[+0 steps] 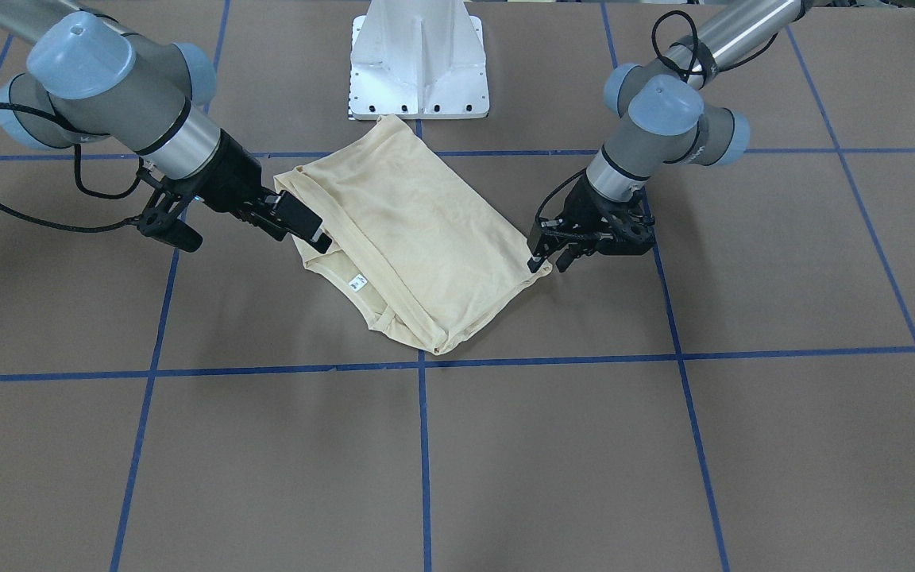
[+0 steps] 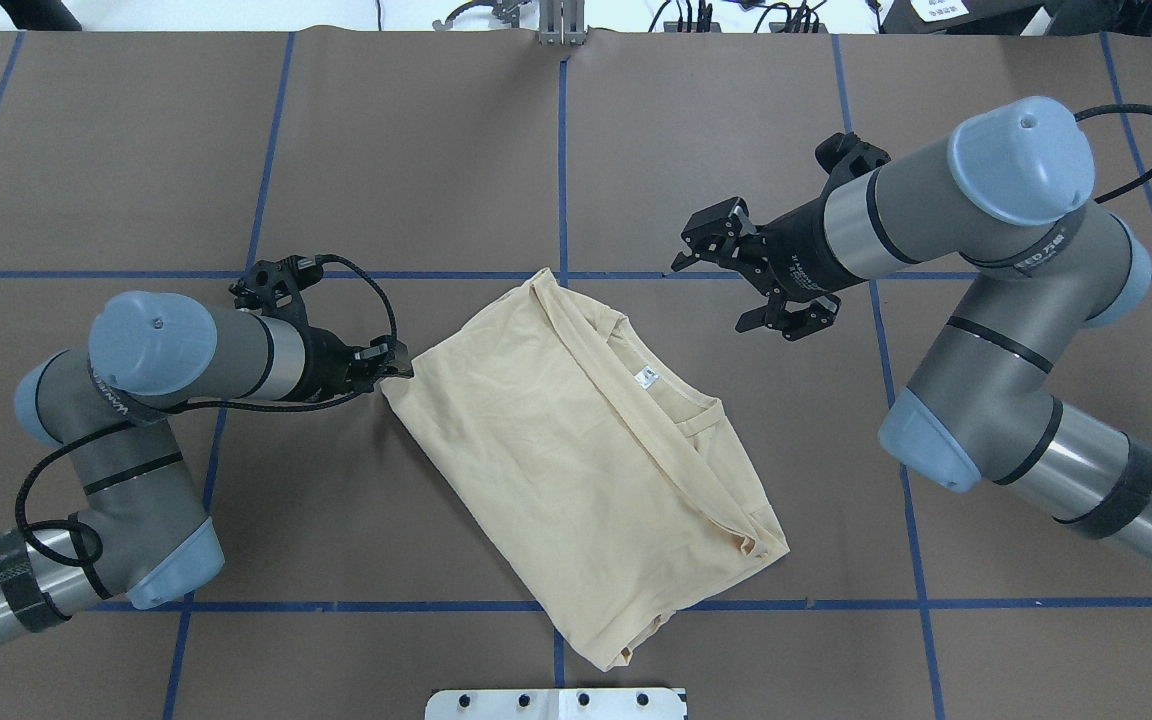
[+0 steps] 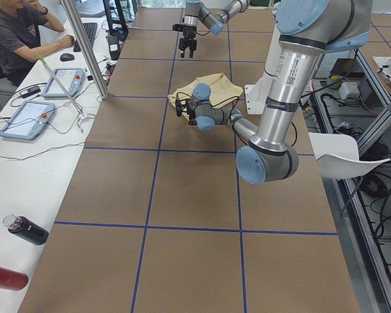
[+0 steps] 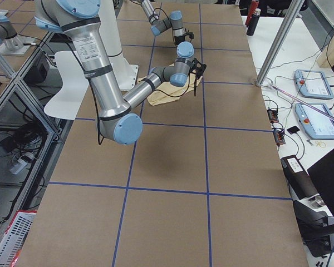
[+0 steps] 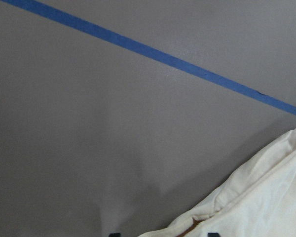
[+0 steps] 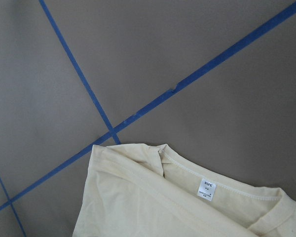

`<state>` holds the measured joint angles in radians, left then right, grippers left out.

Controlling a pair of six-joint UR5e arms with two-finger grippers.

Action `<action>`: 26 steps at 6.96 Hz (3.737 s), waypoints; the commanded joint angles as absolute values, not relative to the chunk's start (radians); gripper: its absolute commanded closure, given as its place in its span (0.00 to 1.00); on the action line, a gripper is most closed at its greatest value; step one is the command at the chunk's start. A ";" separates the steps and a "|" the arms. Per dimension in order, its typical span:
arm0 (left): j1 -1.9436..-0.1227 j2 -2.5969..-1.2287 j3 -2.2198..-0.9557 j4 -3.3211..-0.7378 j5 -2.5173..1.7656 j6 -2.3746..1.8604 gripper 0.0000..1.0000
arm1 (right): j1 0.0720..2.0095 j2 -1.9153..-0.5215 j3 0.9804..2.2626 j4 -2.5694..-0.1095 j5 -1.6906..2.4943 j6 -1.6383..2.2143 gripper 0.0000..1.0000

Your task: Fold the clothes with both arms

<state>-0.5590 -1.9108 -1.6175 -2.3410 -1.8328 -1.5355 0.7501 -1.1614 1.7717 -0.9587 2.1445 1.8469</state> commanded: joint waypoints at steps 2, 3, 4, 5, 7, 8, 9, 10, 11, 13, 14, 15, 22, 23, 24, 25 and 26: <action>-0.557 -1.919 -1.612 -2.339 -1.832 -1.536 0.48 | 0.752 -1.163 1.773 -0.959 2.145 1.847 0.00; -0.555 -1.917 -1.612 -2.339 -1.832 -1.536 0.59 | 0.752 -1.163 1.773 -0.959 2.145 1.847 0.00; -0.555 -1.914 -1.612 -2.339 -1.830 -1.536 0.86 | 0.752 -1.163 1.773 -0.957 2.145 1.847 0.00; -0.555 -1.910 -1.612 -2.341 -1.832 -1.536 1.00 | 0.752 -1.163 1.773 -0.959 2.145 1.847 0.00; -0.555 -1.922 -1.620 -2.304 -1.835 -1.536 1.00 | 0.752 -1.164 1.773 -0.959 2.145 1.847 0.00; -0.555 -1.939 -1.621 -2.280 -1.835 -1.536 1.00 | 0.753 -1.164 1.773 -0.959 2.145 1.847 0.00; -0.557 -1.947 -1.618 -2.273 -1.833 -1.536 1.00 | 0.755 -1.164 1.773 -0.959 2.145 1.847 0.00; -0.566 -1.948 -1.614 -2.272 -1.833 -1.536 1.00 | 0.756 -1.166 1.775 -0.959 2.145 1.847 0.00; -0.580 -1.950 -1.609 -2.272 -1.833 -1.536 1.00 | 0.756 -1.167 1.775 -0.959 2.145 1.847 0.00; -0.624 -2.027 -1.510 -2.272 -1.833 -1.534 1.00 | 0.755 -1.169 1.776 -0.957 2.143 1.847 0.00; -0.638 -2.046 -1.487 -2.273 -1.832 -1.534 1.00 | 0.755 -1.170 1.776 -0.959 2.143 1.847 0.00; -0.661 -2.058 -1.483 -2.275 -1.833 -1.532 1.00 | 0.755 -1.170 1.776 -0.957 2.143 1.847 0.00; -0.749 -2.265 -1.133 -2.439 -1.793 -1.506 1.00 | 0.727 -1.181 1.775 -0.957 2.077 1.847 0.00; -0.750 -2.275 -1.112 -2.462 -1.792 -1.506 1.00 | 0.727 -1.181 1.775 -0.957 2.077 1.847 0.00; -0.750 -2.290 -1.103 -2.464 -1.792 -1.506 1.00 | 0.726 -1.183 1.775 -0.957 2.077 1.847 0.00; -0.750 -2.296 -1.103 -2.464 -1.790 -1.508 1.00 | 0.724 -1.183 1.776 -0.957 2.077 1.847 0.00; -0.750 -2.312 -1.091 -2.464 -1.760 -1.508 1.00 | 0.726 -1.183 1.778 -0.957 2.077 1.847 0.00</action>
